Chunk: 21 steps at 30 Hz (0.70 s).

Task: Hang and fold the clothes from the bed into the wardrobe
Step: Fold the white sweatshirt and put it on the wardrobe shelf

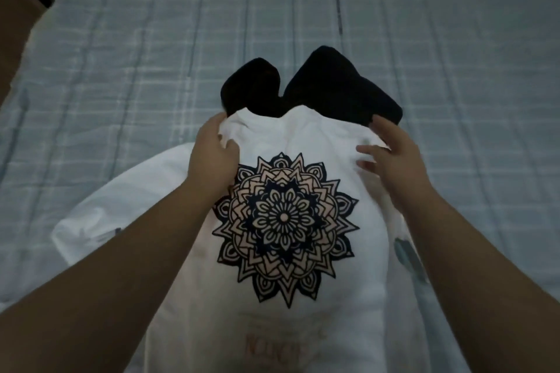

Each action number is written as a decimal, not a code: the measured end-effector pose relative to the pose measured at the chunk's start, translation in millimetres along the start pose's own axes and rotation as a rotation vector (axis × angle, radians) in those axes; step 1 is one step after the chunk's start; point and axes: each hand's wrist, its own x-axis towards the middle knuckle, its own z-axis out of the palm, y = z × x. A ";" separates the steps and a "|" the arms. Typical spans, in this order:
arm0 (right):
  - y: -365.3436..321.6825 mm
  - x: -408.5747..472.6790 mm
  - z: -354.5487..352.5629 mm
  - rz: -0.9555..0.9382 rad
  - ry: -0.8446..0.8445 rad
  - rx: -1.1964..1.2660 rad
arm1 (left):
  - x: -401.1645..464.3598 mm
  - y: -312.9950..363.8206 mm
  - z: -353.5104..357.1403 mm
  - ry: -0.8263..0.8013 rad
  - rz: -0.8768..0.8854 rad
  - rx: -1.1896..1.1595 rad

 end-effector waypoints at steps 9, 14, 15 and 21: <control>65.6 -138.9 -113.4 0.209 0.377 0.053 | -136.4 74.0 9.9 -0.228 0.186 0.058; 94.9 -196.6 -162.4 0.331 0.379 -0.121 | -199.1 100.7 48.8 -0.409 0.198 0.022; 101.6 -198.8 -170.6 0.353 0.363 -0.164 | -208.9 103.1 59.6 -0.431 0.196 0.019; 157.8 -158.4 -186.4 0.184 0.214 -0.670 | -242.0 80.1 146.1 -0.491 0.088 0.020</control>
